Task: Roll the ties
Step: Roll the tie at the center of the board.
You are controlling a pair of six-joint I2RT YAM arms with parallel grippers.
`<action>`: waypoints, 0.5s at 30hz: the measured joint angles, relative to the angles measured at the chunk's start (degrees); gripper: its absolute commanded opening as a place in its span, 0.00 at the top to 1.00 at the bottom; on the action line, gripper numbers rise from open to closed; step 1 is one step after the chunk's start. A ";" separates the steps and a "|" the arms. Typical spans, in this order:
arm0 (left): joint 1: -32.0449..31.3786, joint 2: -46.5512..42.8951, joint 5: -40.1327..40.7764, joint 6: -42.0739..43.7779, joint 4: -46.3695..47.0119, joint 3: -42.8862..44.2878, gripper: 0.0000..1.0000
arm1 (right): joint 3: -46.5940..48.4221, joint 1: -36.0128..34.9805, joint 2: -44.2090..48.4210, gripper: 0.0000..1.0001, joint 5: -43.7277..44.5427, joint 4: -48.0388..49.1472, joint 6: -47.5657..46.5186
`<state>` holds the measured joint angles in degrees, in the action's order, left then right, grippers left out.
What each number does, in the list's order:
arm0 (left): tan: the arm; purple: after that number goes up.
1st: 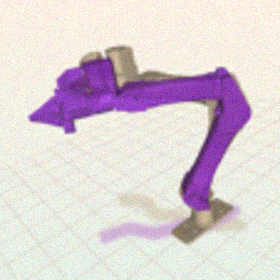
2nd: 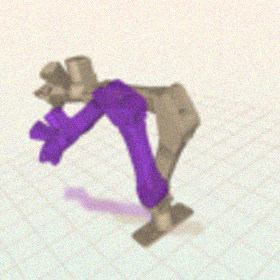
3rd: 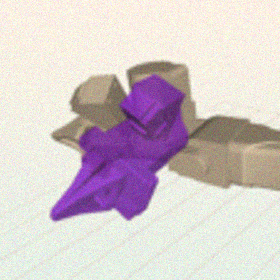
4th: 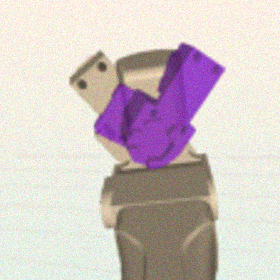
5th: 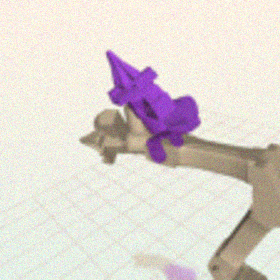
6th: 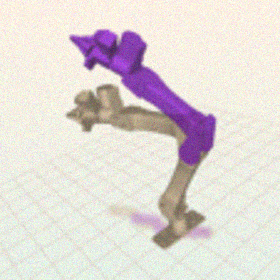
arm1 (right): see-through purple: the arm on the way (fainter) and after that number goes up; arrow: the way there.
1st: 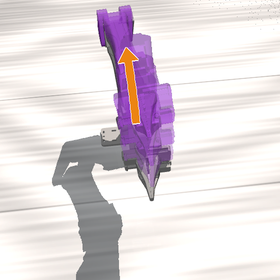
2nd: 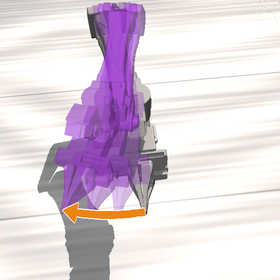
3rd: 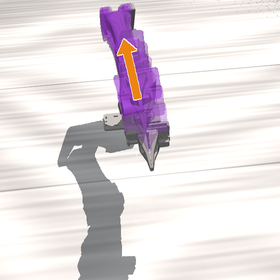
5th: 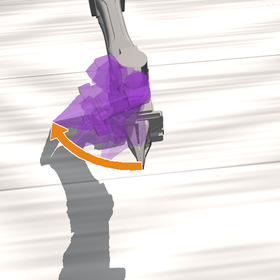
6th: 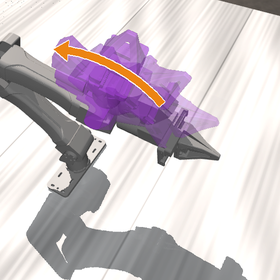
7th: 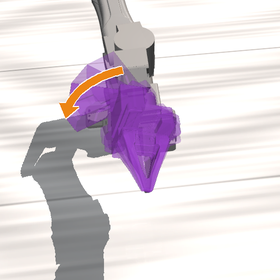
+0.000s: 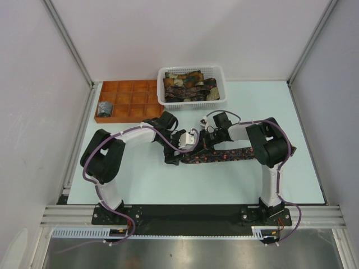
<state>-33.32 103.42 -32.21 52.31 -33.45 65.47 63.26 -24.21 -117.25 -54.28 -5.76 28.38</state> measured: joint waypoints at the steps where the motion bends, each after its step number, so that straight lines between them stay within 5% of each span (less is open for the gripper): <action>1: -0.04 0.00 -0.04 -0.33 0.37 0.00 0.03 | -0.24 0.11 -0.02 1.00 0.00 0.04 -0.22; 15: -4.24 1.16 2.16 -4.26 3.72 2.47 0.11 | -2.08 0.81 -0.35 1.00 -0.11 -0.35 -1.88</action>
<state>-37.56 104.57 -30.04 48.05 -29.74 67.94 61.19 -23.40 -117.60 -54.39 -6.11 26.50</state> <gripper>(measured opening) 0.927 0.013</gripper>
